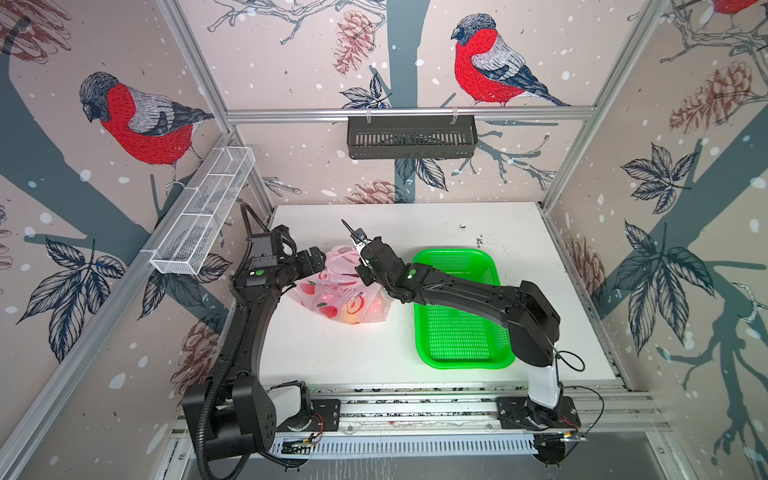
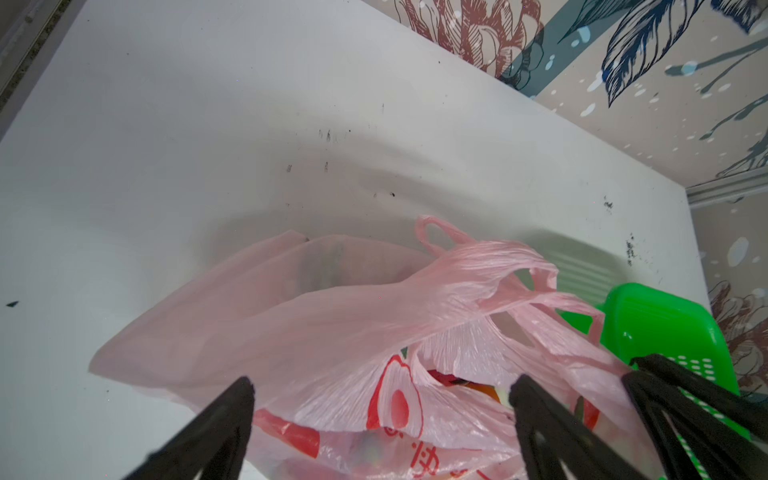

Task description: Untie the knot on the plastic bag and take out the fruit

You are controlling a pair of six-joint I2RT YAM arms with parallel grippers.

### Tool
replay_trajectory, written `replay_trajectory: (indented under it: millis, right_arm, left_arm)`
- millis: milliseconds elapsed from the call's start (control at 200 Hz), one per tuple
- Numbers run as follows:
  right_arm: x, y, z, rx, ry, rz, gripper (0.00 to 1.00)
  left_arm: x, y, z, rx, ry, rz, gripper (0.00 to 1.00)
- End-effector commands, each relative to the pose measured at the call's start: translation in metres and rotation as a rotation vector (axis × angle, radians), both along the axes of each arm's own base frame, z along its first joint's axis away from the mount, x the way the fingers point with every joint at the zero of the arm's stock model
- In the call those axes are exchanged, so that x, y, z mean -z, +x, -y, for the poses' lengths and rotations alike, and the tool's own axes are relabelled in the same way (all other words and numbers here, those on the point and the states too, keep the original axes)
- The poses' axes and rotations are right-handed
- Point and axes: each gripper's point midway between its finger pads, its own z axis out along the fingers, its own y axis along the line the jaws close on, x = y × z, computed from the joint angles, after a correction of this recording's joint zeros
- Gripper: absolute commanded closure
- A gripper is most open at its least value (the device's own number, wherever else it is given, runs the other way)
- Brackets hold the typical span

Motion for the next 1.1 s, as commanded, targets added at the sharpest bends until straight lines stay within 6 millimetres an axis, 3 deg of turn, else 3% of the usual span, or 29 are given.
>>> replay_trajectory:
  millis: [0, 335, 676, 841, 1097]
  right_arm:
    - [-0.015, 0.001, 0.002, 0.013, 0.042, 0.014, 0.62]
    - [-0.032, -0.002, 0.016, 0.027, 0.116, 0.016, 0.48]
    - [-0.038, 0.000, 0.035, 0.041, 0.174, 0.007, 0.39]
    - [-0.039, -0.002, 0.044, 0.043, 0.186, 0.010, 0.37]
    - [-0.032, -0.007, 0.045, 0.011, 0.179, 0.003, 0.35]
  left_arm:
    - [0.003, -0.004, 0.002, 0.042, 0.151, -0.040, 0.04]
    - [-0.004, 0.010, 0.026, 0.117, 0.449, -0.017, 0.04]
    - [0.015, 0.009, 0.029, 0.126, 0.597, -0.091, 0.04]
    - [0.028, 0.021, 0.019, 0.062, 0.650, -0.115, 0.04]
    - [0.028, 0.042, -0.003, -0.156, 0.697, -0.144, 0.05]
